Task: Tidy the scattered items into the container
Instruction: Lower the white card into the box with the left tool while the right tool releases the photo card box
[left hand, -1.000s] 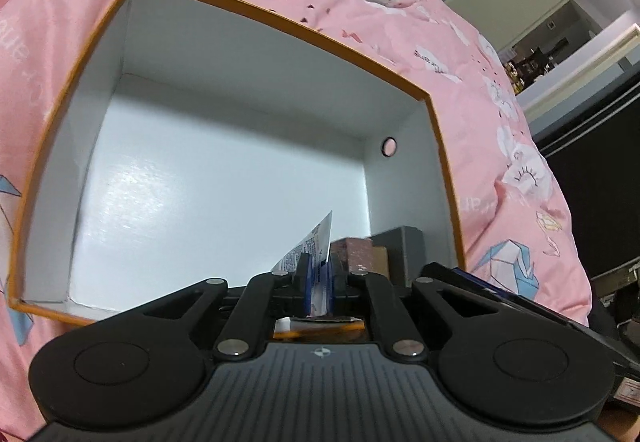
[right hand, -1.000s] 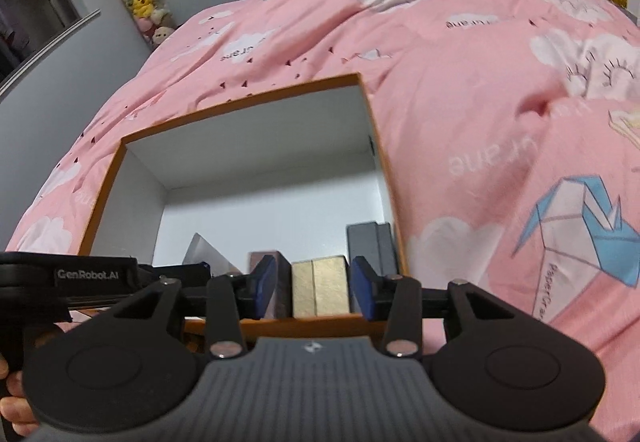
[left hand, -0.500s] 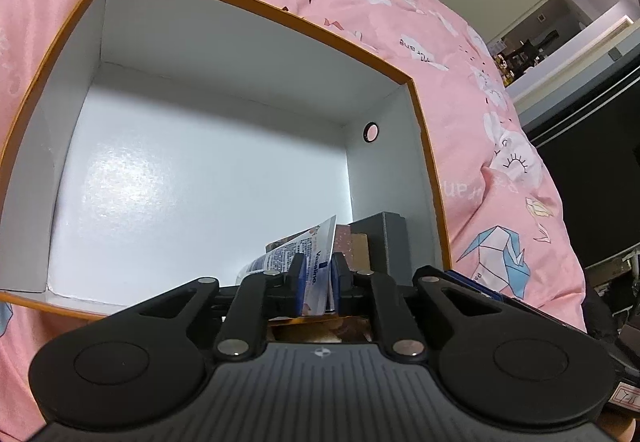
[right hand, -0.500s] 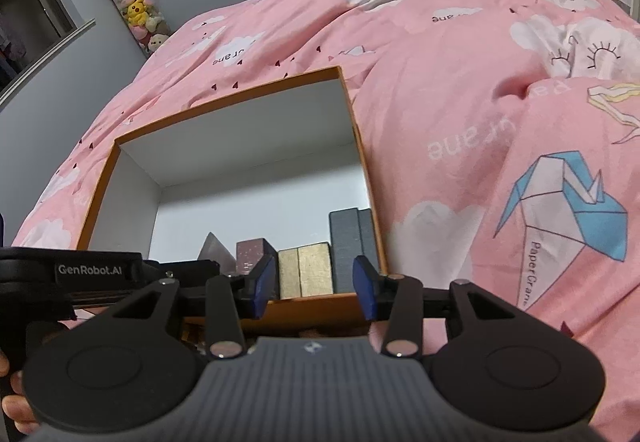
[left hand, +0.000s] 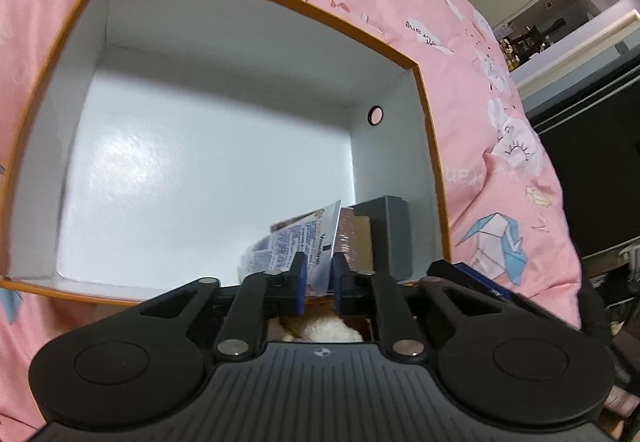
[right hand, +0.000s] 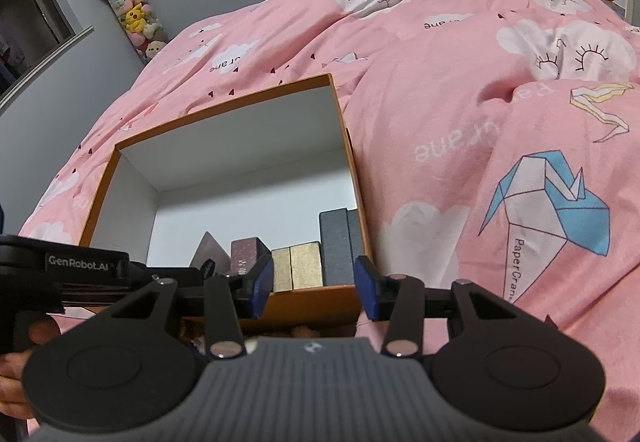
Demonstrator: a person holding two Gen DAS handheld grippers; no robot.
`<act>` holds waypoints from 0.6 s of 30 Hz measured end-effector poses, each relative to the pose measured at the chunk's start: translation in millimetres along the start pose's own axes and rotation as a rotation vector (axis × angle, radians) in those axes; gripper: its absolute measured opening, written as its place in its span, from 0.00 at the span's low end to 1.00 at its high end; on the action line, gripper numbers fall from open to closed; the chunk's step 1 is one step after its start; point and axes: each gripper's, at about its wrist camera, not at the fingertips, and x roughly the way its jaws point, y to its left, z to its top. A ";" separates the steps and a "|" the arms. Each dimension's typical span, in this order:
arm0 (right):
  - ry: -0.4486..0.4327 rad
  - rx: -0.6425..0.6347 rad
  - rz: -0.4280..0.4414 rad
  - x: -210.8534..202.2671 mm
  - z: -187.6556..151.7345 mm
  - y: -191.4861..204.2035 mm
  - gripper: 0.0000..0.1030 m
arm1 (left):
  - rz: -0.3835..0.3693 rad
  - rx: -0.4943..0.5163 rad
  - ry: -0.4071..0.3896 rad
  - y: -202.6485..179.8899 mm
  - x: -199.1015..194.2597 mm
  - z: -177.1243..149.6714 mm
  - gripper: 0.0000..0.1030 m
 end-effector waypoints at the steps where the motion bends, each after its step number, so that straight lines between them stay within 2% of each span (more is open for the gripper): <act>1: 0.000 0.001 0.001 -0.4 -0.3 -0.1 0.46 | -0.010 -0.025 0.002 1.4 1.1 0.4 0.13; 6: -0.002 0.005 -0.001 -2.0 -1.0 -1.6 0.46 | -0.053 -0.130 0.003 7.7 5.9 -0.1 0.13; 13: -0.010 0.014 -0.012 -7.2 -0.8 -7.1 0.47 | -0.028 -0.076 -0.016 2.3 5.2 -1.6 0.13; 18: -0.021 0.012 -0.019 -14.0 -1.9 -12.6 0.47 | 0.015 -0.009 -0.043 -4.5 1.1 -4.6 0.19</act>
